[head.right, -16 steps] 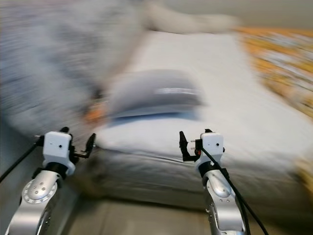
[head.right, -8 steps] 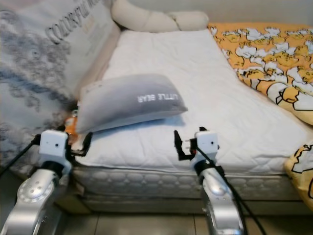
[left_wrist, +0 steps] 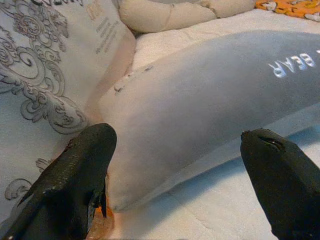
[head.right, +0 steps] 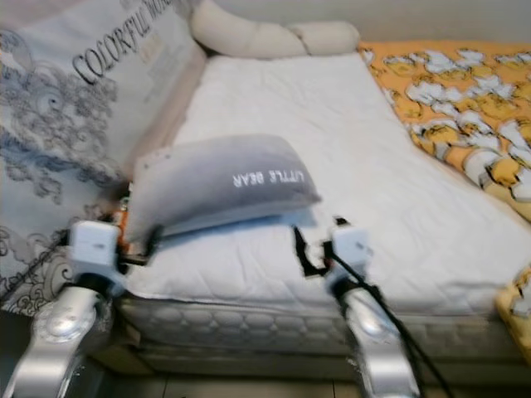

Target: Clean up the room

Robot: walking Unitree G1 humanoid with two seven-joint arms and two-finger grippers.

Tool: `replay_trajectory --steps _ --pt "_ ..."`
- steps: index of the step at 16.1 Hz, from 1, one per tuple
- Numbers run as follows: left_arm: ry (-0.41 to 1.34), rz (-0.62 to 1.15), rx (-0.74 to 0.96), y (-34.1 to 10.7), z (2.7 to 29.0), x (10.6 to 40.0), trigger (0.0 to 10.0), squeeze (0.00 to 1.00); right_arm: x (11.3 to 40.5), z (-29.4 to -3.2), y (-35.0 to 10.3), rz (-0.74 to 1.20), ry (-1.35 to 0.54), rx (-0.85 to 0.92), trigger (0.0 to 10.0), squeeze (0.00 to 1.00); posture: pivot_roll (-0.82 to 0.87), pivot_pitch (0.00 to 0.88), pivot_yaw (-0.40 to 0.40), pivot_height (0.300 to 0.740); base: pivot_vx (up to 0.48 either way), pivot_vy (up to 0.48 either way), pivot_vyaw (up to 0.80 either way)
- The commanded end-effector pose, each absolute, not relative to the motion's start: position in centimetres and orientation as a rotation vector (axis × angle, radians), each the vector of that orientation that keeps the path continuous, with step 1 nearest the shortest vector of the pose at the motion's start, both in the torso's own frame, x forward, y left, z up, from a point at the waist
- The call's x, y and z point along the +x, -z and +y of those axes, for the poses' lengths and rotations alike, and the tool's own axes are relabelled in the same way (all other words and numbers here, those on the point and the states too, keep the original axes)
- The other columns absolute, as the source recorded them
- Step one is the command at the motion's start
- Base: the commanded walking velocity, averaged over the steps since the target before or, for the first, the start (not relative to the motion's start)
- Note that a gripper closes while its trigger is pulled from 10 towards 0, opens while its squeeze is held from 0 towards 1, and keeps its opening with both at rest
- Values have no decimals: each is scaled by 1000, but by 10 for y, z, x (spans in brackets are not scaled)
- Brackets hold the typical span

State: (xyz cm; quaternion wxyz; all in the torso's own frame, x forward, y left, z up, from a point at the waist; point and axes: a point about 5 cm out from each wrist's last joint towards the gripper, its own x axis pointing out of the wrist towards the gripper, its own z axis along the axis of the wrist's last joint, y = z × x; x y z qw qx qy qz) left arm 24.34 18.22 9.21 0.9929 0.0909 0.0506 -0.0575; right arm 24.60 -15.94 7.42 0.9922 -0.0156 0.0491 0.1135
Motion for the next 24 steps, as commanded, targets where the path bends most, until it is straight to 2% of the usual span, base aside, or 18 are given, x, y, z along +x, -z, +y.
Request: replay_trajectory --steps 1,5,9,11,17,20,24 --pt "87 97 198 -96 193 244 10000 0 248 -146 -82 62 -289 -34 10000 0 25 0 40 740 289 0 0" --pt "85 100 202 -96 196 244 10000 0 245 -139 -81 64 -345 -64 10000 0 29 0 42 740 291 0 0" --pt "84 101 205 -96 198 244 10000 0 246 -133 -83 62 -388 -74 10000 0 34 0 38 740 292 0 752" --pt "103 102 210 -97 197 245 10000 0 246 -134 -84 60 -391 -48 10000 0 34 0 40 740 289 0 0" --pt "337 96 188 -104 179 257 10000 0 245 -132 -103 32 -468 -75 10000 0 19 0 56 740 178 0 0" --pt "643 185 225 -107 165 262 10000 0 247 -133 -126 82 -689 -113 10000 0 12 0 43 740 0 0 0" --pt "753 201 318 -114 159 283 10000 0 248 -147 -140 139 -813 -209 10000 0 -1 0 42 740 0 0 0"
